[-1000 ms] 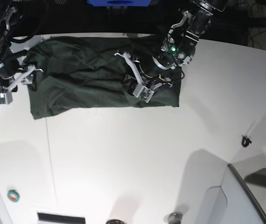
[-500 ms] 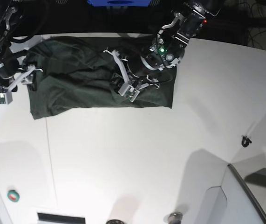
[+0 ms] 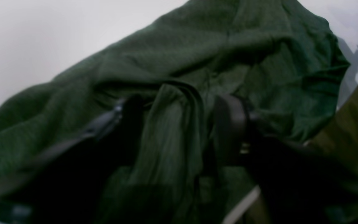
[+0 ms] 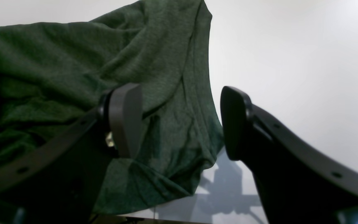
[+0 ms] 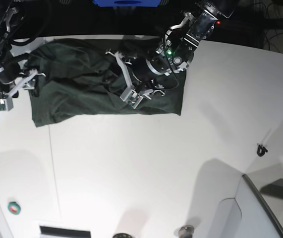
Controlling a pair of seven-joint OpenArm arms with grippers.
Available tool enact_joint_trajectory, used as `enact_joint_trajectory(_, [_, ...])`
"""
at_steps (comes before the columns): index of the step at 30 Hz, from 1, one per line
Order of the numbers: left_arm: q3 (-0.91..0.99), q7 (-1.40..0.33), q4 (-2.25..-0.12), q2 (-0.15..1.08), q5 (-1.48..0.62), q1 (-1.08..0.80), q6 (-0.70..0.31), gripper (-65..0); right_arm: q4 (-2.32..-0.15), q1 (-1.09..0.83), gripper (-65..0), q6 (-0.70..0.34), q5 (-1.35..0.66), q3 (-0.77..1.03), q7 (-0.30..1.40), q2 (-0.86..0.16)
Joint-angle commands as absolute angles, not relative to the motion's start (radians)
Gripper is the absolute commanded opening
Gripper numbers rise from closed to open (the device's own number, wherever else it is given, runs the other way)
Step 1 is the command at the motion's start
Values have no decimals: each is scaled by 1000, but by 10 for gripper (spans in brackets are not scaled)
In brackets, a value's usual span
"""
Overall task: Layout the t-shirt on the table in an organized manner, then fold the t-shirt properly
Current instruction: 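Grasp the strip end with the left gripper and lift it, then fold the held end over toward the right gripper and release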
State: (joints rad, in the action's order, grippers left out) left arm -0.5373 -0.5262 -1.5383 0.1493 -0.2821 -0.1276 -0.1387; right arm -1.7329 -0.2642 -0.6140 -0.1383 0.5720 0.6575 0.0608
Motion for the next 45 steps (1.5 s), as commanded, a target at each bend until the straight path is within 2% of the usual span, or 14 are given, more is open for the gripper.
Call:
enact_joint_trajectory(1, [-536, -524, -1558, 143, -288, -114, -143, -217, -1751, -257, -288, -624, -151, 575, 639, 53])
enact_joint_trajectory(5, [-575, -533, -1573, 130, -288, -110, -150, -184, -1751, -255, -288, -624, -151, 575, 639, 53])
enact_joint_trajectory(9, [-668, -535, -1601, 131, -289, -76, -145, -193, -1751, -254, -288, -624, -151, 575, 639, 54])
enact_joint_trajectory(12, [-631, -536, -1655, 137, -289, -90, -142, -207, -1751, -254, -288, -624, -151, 575, 639, 54])
enact_joint_trajectory(14, [-561, -536, -1692, 156, -289, -127, -107, -304, -1751, -257, -288, -624, -151, 575, 639, 54])
enact_joint_trajectory(17, [-469, -536, -1719, 160, -288, -165, -2, -629, -1751, -260, -288, -624, -151, 575, 639, 54])
enact_joint_trajectory(18, [-450, -536, -1719, 160, -288, -173, 15, -650, -1751, -260, -288, -624, -151, 575, 639, 54])
enact_joint_trajectory(27, [-432, -533, -1623, 179, -288, -206, 22, -650, -1751, -255, -288, -624, -151, 575, 639, 54])
enact_joint_trajectory(34, [-435, -535, -1627, 174, -297, -228, 22, -650, -1751, -255, -288, -624, -151, 575, 639, 54])
enact_joint_trajectory(39, [-556, -535, -1623, 173, -298, -217, 22, -650, -1751, -254, -288, -624, -151, 575, 639, 54])
enact_joint_trajectory(45, [-601, -535, -1620, 139, -298, -216, 21, -650, -1751, -254, -288, -624, -151, 575, 639, 54])
